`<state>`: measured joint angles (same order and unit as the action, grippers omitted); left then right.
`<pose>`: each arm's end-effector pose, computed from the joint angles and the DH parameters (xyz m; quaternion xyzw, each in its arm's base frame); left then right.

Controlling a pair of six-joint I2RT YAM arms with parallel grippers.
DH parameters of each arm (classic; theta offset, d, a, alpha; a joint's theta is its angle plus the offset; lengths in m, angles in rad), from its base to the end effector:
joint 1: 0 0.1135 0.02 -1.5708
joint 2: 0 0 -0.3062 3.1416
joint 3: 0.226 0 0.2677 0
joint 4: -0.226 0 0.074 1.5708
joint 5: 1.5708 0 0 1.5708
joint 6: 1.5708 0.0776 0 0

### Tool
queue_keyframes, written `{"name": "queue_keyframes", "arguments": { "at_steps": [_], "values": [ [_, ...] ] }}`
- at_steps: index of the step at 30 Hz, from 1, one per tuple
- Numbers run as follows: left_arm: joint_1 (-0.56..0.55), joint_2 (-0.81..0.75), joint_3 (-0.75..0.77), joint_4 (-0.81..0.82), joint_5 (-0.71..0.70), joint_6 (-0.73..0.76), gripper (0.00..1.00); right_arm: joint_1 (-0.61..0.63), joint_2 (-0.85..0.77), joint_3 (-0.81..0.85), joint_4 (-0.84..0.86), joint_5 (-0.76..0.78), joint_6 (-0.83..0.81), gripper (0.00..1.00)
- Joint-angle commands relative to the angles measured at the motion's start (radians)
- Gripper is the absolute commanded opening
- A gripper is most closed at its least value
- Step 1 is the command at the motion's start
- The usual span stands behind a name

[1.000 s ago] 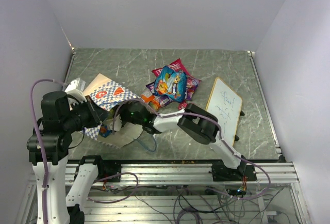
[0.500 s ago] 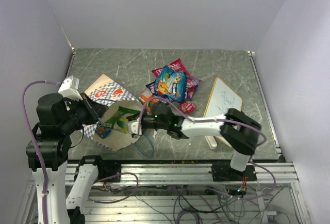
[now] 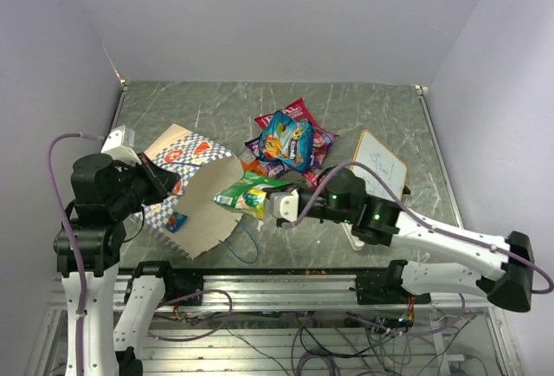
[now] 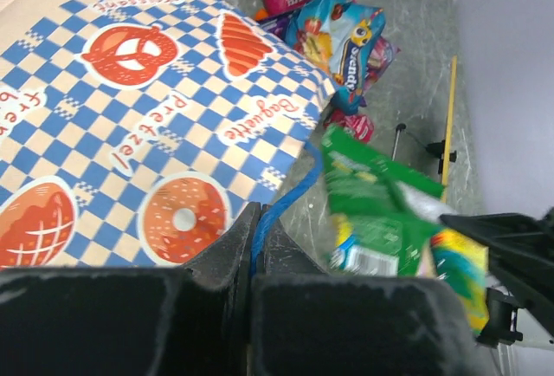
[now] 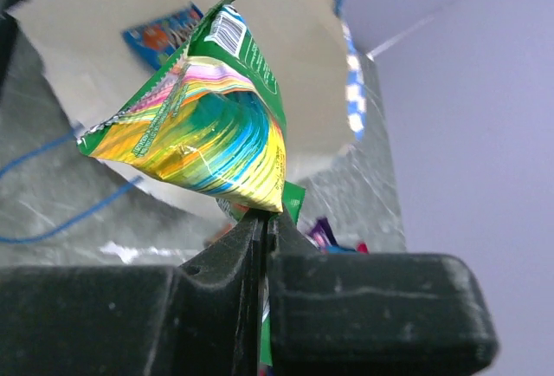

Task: Take the snacks out of the paper bag
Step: Place the snack at the center of the board.

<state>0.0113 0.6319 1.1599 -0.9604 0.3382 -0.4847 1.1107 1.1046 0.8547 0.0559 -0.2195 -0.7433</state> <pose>0.1020 -0.0246 0.4159 -0.1159 0.8272 -0.2624 0.4832 0.1167 0.2735 0.3518 -0.6557 0.4051 0.1985 0.6054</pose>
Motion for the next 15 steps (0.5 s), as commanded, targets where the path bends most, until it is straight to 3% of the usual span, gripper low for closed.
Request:
{"name": "queue_keyframes", "arguments": {
  "at_steps": [1, 9, 15],
  "values": [
    [-0.004, -0.03, -0.047, 0.01, -0.019, -0.032, 0.07, -0.068, -0.077, 0.033, -0.158, 0.163, -0.068, 0.0],
    [-0.003, -0.128, -0.151, -0.082, 0.057, -0.133, 0.07, -0.4, 0.058, 0.091, 0.022, 0.063, -0.076, 0.0],
    [-0.003, -0.133, -0.14, -0.204, 0.051, -0.128, 0.07, -0.453, 0.373, 0.202, 0.183, 0.21, -0.24, 0.0]
  ]
}}
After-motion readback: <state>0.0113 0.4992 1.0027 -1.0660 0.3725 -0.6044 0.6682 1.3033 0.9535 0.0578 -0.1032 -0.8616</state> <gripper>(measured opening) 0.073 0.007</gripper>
